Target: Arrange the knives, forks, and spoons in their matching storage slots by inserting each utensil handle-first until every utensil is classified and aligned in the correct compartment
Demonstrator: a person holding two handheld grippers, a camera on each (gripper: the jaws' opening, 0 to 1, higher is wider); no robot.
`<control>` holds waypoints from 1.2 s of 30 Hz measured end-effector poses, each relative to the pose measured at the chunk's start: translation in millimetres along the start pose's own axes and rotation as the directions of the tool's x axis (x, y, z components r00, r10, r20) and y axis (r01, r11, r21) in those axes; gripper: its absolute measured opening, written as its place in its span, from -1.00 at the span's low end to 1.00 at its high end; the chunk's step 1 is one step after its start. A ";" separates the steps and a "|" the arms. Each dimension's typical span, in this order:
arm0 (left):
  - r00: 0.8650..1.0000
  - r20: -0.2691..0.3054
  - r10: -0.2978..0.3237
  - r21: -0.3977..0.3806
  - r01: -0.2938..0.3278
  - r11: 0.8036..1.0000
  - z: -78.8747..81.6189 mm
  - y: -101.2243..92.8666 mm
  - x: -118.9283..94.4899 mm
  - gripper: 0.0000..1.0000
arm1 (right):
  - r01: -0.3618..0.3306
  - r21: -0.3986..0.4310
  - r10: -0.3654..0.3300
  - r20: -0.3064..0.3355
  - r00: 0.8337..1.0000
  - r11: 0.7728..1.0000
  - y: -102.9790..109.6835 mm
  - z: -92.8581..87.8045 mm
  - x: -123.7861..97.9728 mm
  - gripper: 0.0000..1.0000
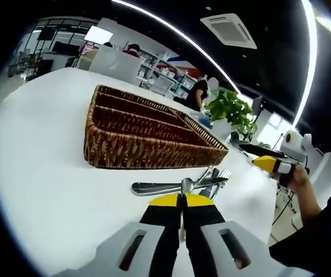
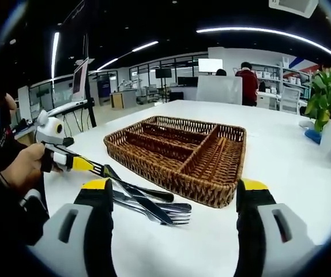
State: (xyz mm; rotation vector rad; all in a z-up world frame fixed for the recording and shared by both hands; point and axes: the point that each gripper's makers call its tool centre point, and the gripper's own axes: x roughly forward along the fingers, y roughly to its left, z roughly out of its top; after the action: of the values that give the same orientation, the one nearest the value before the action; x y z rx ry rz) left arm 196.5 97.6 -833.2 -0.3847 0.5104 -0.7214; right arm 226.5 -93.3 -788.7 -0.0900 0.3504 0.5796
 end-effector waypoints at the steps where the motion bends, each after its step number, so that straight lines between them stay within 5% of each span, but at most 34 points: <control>1: 1.000 0.003 -0.005 -0.002 0.005 1.000 1.4 -0.3 -0.7 -1.00 | -0.001 -0.002 0.001 0.000 1.000 1.000 0.5 0.2 0.1 0.81; 22: 0.994 0.087 -0.063 0.130 0.052 0.990 81.4 -15.5 1.5 -1.00 | -0.008 -0.031 0.008 0.011 1.000 0.999 7.2 11.7 0.0 0.82; 36: 0.996 0.077 -0.048 0.175 0.033 0.984 115.6 3.2 19.3 -1.00 | -0.002 -0.037 0.002 0.007 1.000 0.999 6.9 11.1 -0.6 0.82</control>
State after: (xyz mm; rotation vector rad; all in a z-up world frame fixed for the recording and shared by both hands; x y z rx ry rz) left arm 275.6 104.4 -746.9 -0.2603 0.3603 -0.7802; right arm 225.6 -85.8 -777.9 -0.1235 0.3329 0.5886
